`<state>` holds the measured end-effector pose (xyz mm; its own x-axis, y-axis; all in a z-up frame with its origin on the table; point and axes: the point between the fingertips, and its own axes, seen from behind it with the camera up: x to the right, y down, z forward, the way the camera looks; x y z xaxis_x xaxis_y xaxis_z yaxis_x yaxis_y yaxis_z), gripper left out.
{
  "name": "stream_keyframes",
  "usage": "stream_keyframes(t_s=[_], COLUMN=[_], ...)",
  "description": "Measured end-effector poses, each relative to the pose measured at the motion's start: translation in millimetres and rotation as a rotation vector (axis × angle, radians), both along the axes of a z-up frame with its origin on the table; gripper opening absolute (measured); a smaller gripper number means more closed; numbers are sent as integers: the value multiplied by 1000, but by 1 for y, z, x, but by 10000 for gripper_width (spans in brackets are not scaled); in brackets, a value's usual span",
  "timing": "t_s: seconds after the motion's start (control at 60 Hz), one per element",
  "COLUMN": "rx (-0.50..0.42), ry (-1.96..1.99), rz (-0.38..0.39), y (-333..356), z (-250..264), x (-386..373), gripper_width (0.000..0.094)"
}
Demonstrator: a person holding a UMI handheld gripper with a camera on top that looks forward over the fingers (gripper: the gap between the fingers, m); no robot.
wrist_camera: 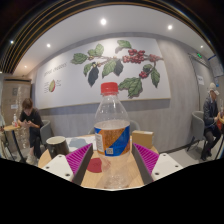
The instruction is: Pour water
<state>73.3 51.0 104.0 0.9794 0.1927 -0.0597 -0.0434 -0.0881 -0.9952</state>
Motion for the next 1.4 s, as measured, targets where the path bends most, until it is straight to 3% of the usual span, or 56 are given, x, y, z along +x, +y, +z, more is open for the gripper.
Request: stream_keyframes(t_s=[0.067, 0.1, 0.117, 0.2, 0.3, 0.467, 0.667, 0.817, 0.85, 0.983, 1.017, 1.2, 1.283, 1.3, 1.383, 1.4], rx=[34, 52, 58, 93, 99, 122, 306, 441, 465, 531, 539, 574, 575, 575, 534, 513], ry=[16, 25, 28, 12, -36, -244, -1071, -1776, -1890, -2249, -2324, -2427, -2367, -2313, -1956, -1840], rz=[-20, -27, -29, -96, -108, -94, -181, -156, -112, -63, -88, -56, -120, -109, -202, -181], y=[11, 15, 16, 18, 18, 24, 63, 80, 79, 86, 72, 88, 76, 90, 81, 77], z=[7, 11, 14, 13, 12, 39, 124, 151, 173, 157, 150, 160, 174, 175, 203, 221], x=[-2, -1, 2, 11, 4, -6, -51, -108, -107, -133, -142, -139, -148, -139, -134, -123], gripper_width=[803, 677, 556, 442, 337, 332, 331, 330, 331, 331, 330, 332, 331, 328, 331, 331])
